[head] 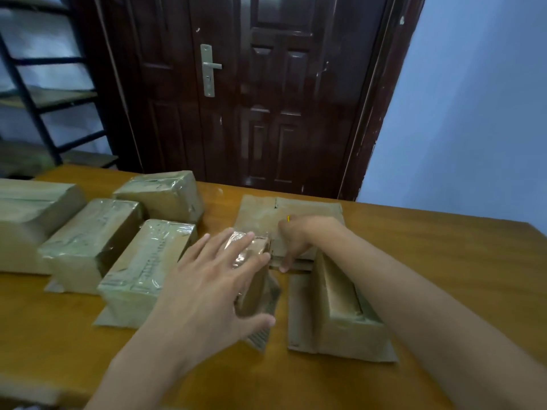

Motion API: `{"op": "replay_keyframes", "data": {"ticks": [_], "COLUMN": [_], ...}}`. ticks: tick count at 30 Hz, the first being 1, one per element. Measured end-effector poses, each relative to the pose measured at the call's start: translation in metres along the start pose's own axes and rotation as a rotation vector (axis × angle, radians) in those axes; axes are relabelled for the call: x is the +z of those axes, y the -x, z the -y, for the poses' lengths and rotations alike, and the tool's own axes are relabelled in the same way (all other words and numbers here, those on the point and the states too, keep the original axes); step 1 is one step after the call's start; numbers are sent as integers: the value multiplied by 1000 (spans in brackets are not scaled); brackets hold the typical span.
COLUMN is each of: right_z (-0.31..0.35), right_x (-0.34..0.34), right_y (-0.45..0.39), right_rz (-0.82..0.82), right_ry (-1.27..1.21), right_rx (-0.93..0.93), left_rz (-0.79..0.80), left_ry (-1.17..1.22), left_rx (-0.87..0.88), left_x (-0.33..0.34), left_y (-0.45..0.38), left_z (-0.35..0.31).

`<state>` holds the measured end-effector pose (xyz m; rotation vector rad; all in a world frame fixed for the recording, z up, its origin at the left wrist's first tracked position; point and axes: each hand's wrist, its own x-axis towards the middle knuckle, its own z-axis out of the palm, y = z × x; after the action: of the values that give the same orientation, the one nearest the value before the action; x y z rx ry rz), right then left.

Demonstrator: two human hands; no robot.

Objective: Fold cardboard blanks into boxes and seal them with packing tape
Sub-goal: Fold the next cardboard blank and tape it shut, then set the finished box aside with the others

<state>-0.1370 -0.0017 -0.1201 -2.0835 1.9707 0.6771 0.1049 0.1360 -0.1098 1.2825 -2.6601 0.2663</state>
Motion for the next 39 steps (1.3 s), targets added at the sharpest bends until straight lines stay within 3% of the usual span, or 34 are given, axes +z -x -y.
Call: {"op": "replay_keyframes", "data": {"ticks": [5, 10, 21, 27, 31, 34, 39], "right_z": [-11, -20, -45, -55, -66, -71, -82], "right_x": [7, 0, -18, -16, -19, -27, -80], "right_y": [-1, -9, -40, -52, -47, -38, 6], "right_rz": [-129, -334, -400, -450, -517, -645, -1057], "right_ry": [2, 115, 99, 39, -185, -465, -620], "right_rx": [-108, -213, -295, -257, -155, -81, 114], "left_rz": [87, 54, -39, -56, -48, -27, -3], "left_ry": [91, 127, 130, 132, 136, 124, 116], "left_rx": [-38, -69, -49, -77, -78, -57, -26], "left_x": [29, 43, 59, 66, 67, 63, 56], "left_y": [-8, -25, -90, -109, -106, -107, -106], "left_z": [-4, -5, -3, -1, 3, 3, 6]}}
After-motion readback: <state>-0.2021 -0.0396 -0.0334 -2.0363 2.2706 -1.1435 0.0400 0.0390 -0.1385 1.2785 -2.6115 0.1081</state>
